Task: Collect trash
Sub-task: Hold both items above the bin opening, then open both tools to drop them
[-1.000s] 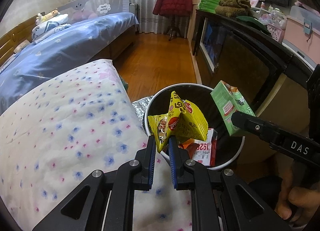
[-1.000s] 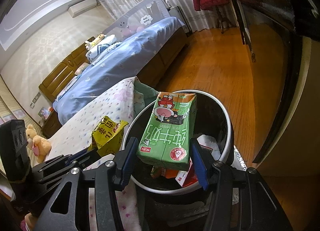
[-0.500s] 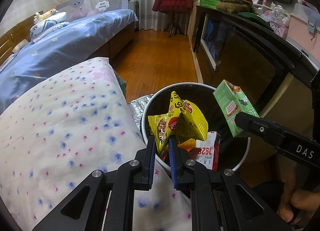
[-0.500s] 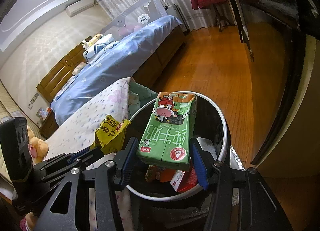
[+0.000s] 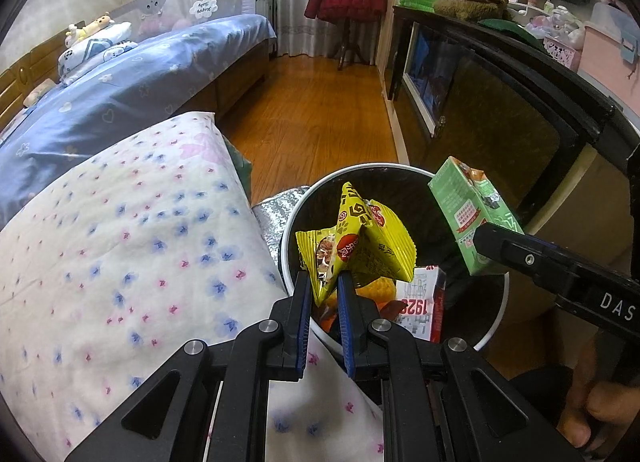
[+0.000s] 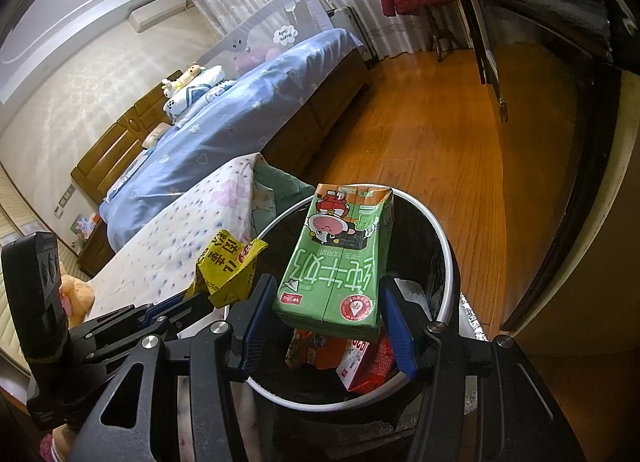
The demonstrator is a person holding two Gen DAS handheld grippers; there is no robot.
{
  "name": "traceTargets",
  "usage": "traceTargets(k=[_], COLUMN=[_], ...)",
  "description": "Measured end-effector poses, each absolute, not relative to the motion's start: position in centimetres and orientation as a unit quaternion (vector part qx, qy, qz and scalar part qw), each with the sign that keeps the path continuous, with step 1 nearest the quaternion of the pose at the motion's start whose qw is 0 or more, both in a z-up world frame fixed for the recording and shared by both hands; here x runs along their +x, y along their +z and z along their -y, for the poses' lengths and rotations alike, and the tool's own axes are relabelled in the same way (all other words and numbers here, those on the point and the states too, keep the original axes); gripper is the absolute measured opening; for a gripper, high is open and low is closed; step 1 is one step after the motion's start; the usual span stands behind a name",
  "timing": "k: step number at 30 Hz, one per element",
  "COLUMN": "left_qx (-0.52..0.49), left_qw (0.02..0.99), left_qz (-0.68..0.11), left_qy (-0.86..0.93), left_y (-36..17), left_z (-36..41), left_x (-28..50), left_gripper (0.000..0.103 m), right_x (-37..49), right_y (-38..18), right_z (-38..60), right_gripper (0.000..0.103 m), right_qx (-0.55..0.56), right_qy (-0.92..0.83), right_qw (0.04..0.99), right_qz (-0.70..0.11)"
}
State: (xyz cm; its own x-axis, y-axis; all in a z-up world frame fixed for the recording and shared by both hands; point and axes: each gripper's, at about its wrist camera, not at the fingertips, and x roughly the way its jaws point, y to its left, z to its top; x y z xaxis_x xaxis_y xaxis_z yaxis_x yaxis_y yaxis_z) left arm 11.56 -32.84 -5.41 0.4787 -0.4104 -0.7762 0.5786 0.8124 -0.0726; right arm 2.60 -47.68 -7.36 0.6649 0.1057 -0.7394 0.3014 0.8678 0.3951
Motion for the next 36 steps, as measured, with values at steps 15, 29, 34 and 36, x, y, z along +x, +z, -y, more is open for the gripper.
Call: traceTargets(k=[15, 29, 34, 36], left_qx=[0.106, 0.106, 0.106, 0.105], left_qw=[0.853, 0.851, 0.85, 0.85], left_qz=[-0.42, -0.424, -0.426, -0.426], left_qy=[-0.291, -0.291, -0.291, -0.291], left_y=[-5.56, -5.68, -5.77, -5.77], left_z=[33.29, 33.24, 33.24, 33.24], left_x=[11.76, 12.16, 12.2, 12.21], left_gripper=[0.012, 0.013, 0.013, 0.013], right_x=[2.6, 2.57, 2.56, 2.59], right_y=[-7.5, -7.7, -7.79, -7.86], right_z=[47.95, 48.14, 48.21, 48.21], right_gripper=[0.053, 0.053, 0.053, 0.053], right_qx=[0.255, 0.251, 0.252, 0.251], right_qy=[-0.058, -0.061, -0.062, -0.062], right_qw=[0.876, 0.875, 0.875, 0.875], right_qz=[-0.406, -0.408, -0.409, -0.41])
